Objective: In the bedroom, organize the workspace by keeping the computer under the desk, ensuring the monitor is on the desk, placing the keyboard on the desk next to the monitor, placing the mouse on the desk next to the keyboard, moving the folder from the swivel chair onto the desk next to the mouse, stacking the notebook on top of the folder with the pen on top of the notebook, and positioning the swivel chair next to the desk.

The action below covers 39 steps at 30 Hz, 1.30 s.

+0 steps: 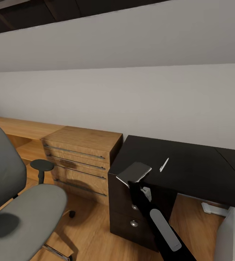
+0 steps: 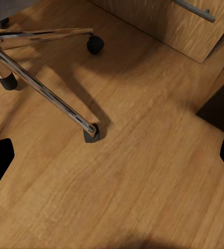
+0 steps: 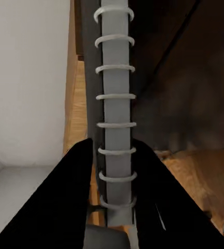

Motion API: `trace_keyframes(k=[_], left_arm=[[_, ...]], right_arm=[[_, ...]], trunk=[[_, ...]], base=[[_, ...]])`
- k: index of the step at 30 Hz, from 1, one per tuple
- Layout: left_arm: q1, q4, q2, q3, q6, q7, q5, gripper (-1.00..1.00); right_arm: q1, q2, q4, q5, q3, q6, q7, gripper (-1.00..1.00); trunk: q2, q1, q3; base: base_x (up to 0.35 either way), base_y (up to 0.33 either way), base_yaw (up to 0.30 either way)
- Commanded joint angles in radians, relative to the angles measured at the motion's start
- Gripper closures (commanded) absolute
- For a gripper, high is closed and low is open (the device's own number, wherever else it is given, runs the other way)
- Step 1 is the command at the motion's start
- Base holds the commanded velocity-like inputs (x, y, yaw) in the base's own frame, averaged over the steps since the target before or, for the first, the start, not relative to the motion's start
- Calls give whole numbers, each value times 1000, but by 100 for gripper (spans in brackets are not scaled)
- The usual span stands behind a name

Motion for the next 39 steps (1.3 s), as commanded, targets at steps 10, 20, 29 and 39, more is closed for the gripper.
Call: trace_keyframes(k=[10, 20, 29, 39], left_arm=[[0, 16, 1, -5, -2, 7, 10, -100], [0, 19, -1, -5, -3, 9, 9, -100], [0, 18, -2, -5, -4, 11, 8, -100], [0, 28, -3, -5, -4, 12, 8, -100]], right_arm=[[0, -1, -1, -2, -2, -2, -6, 100], [0, -2, -29, 1, -2, -4, -6, 100], [2, -19, -71, 1, -2, -4, -6, 100], [38, -123, -210, -5, -3, 1, -7, 100]], trunk=[[21, -11, 8], [91, -50, 40], [154, -84, 68], [224, -123, 99]], base=[[0, 0, 0], [0, 0, 0], [-75, 0, 0], [-320, 0, 0]])
